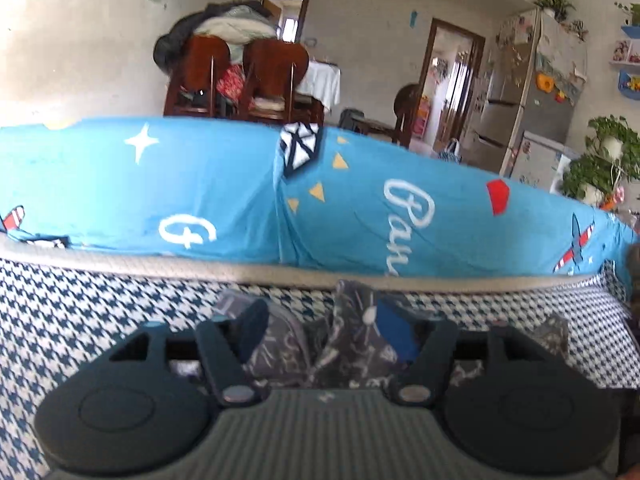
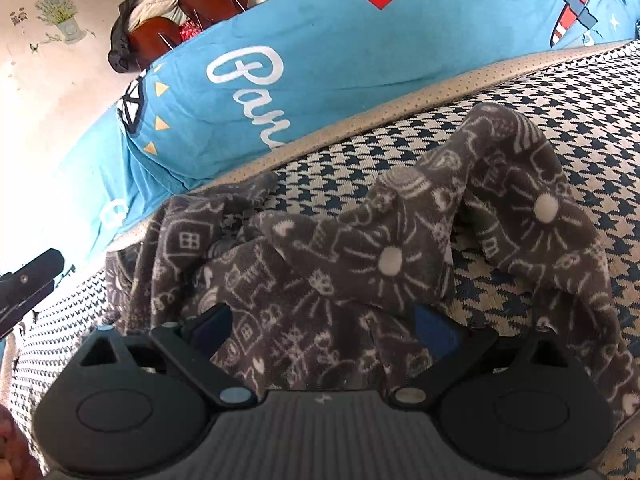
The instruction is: Fold clothes
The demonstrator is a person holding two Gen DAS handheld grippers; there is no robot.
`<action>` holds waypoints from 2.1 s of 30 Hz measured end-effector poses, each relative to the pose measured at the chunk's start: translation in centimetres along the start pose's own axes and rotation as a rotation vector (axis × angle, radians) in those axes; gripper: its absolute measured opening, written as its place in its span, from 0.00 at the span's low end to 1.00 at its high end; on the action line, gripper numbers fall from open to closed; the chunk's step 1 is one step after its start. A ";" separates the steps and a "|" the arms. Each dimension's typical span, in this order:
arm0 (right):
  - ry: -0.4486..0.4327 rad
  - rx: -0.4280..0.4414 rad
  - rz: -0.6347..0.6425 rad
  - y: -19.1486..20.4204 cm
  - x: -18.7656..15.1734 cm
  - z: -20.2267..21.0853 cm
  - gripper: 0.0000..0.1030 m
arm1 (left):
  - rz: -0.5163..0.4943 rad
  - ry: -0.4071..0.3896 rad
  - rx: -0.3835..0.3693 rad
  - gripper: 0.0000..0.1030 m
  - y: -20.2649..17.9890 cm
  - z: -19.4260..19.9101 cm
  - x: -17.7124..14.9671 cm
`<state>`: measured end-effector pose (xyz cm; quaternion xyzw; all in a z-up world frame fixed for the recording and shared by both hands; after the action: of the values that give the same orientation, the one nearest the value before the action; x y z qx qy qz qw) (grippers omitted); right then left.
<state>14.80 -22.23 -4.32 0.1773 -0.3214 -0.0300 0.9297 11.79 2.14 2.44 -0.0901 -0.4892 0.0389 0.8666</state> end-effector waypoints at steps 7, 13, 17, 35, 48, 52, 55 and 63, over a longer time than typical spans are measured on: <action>0.010 0.007 0.005 -0.1 0.1 0.0 0.96 | -0.034 0.062 -0.030 0.89 -2.1 -3.0 -1.7; 0.024 -0.010 -0.013 -0.7 0.1 0.0 0.96 | -0.075 0.115 -0.031 0.93 -3.9 -5.3 -3.1; 0.035 0.000 -0.030 -1.0 0.1 -0.1 0.96 | -0.089 0.124 0.003 0.90 -4.2 -6.3 -3.7; 0.027 -0.028 -0.019 -0.8 -0.1 -0.3 0.95 | -0.029 0.015 0.015 0.22 -1.5 -1.8 -1.2; 0.037 -0.025 -0.009 -1.0 -0.2 -0.5 0.96 | -0.099 0.085 -0.005 0.88 -3.8 -4.2 -3.4; 0.042 -0.020 -0.010 -1.1 -0.2 -0.5 0.96 | -0.087 0.104 0.025 0.86 -3.5 -5.2 -4.0; 0.050 -0.018 -0.022 -1.4 -0.2 -0.5 0.96 | -0.066 0.120 0.024 0.71 -3.3 -5.9 -4.2; 0.057 -0.014 -0.035 -1.7 -0.2 -0.6 0.96 | -0.023 0.112 0.027 0.26 -2.7 -6.4 -4.1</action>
<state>15.14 -23.59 -5.46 0.1773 -0.2915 -0.0435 0.9390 15.05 -1.90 -3.69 -0.0746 -0.4402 0.0303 0.8943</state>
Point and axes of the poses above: each gripper's, at about its wrist camera, not at the fingertips, and z roughly against the way its jaws point, y to its left, x to its top, the point moved 7 cm from there along -z, roughly the way its jaws point, and after that the axes turned 1 degree about -x, right-handed, at the moved point
